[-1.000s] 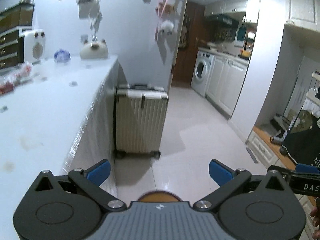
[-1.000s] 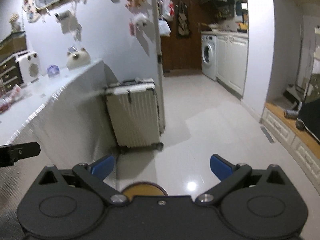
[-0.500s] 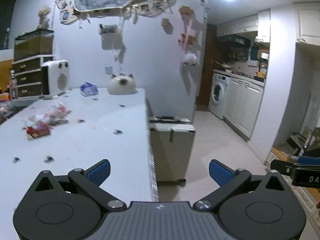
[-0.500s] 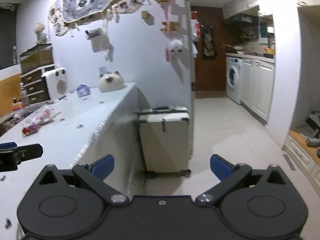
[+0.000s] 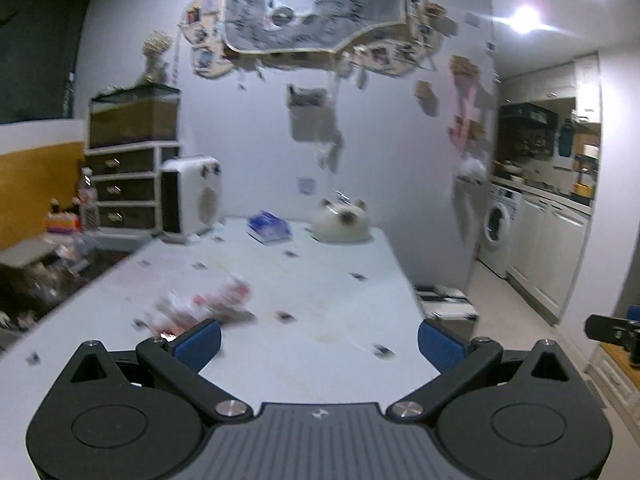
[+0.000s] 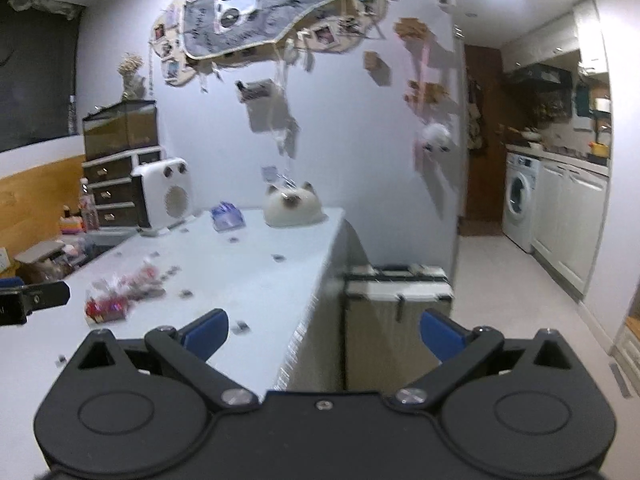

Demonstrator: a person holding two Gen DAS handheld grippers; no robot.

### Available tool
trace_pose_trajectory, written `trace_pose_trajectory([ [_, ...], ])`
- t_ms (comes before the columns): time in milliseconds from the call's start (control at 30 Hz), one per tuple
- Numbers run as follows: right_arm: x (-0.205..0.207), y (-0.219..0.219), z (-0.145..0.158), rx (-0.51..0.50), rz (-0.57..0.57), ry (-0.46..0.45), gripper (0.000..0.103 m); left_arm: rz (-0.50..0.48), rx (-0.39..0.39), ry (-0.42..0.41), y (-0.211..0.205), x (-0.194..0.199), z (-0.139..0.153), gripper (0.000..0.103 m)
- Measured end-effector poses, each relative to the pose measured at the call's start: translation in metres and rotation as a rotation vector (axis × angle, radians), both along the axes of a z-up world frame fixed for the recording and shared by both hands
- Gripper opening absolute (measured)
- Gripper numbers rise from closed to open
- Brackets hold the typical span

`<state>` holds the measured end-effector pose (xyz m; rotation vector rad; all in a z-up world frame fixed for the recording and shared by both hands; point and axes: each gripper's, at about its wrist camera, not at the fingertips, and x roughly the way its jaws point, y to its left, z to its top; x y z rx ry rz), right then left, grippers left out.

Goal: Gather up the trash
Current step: 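Move both tools back over the table toward the white bag and red packet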

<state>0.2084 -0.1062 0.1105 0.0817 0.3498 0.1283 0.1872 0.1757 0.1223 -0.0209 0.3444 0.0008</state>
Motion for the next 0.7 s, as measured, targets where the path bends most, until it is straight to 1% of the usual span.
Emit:
trace_pose_trajectory([
  [167,0.041,0.038,0.02,0.021,0.019,-0.026,0.103,0.033,0.022,-0.033,0.051,0.035,0.024,0.103],
  [233,0.058,0.053,0.024,0.038,0.033,-0.027,0.103,0.045,0.025,-0.039,0.068,0.049,0.027,0.103],
  [300,0.074,0.066,0.026,0.049,0.041,-0.023,0.103,0.063,0.016,-0.031,0.086,0.068,0.023,0.103],
  [400,0.095,0.087,0.026,0.046,0.051,-0.015,0.103,0.09,-0.001,-0.005,0.11,0.094,0.008,0.103],
  [567,0.134,0.124,0.024,0.019,0.082,0.011,0.103,0.137,-0.065,0.059,0.143,0.132,-0.029,0.103],
  [633,0.15,0.139,0.026,0.003,0.112,0.015,0.103,0.137,-0.076,0.075,0.152,0.144,-0.043,0.103],
  [700,0.164,0.153,0.027,-0.008,0.131,0.023,0.103,0.115,-0.083,0.101,0.16,0.158,-0.054,0.103],
])
